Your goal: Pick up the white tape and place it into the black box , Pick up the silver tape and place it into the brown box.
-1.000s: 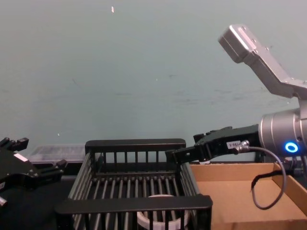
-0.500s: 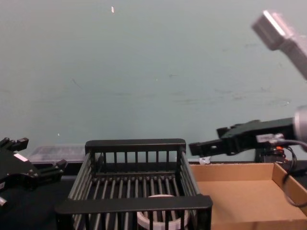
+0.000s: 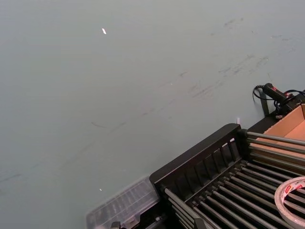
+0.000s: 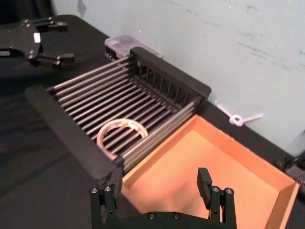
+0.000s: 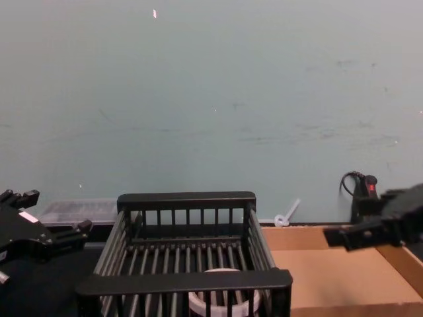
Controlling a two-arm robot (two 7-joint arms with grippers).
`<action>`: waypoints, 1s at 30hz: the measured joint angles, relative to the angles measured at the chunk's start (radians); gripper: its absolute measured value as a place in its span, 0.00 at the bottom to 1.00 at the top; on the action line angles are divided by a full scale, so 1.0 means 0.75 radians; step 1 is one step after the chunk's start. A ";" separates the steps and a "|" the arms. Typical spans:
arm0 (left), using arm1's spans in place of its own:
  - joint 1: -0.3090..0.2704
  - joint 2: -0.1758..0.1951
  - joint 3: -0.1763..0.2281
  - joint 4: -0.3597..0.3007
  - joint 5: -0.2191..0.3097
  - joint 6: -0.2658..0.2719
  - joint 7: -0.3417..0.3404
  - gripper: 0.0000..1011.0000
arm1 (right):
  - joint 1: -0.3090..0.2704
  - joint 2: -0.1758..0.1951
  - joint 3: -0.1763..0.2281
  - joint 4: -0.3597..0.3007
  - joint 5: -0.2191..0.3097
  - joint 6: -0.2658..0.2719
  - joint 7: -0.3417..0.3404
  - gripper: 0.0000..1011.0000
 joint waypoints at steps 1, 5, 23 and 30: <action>0.000 0.000 0.000 0.000 0.000 0.000 0.000 0.99 | -0.012 0.012 0.003 -0.013 0.005 0.004 0.001 0.99; 0.000 0.000 0.000 0.000 0.000 0.000 0.000 0.99 | -0.071 0.064 0.013 -0.083 0.030 0.026 0.005 0.99; 0.000 0.000 0.000 0.000 0.000 0.000 0.000 0.99 | -0.155 0.148 -0.061 -0.144 0.088 0.113 0.034 0.99; 0.000 0.000 0.000 0.000 0.000 0.000 0.000 0.99 | -0.130 0.160 -0.119 -0.132 0.085 0.124 0.068 0.99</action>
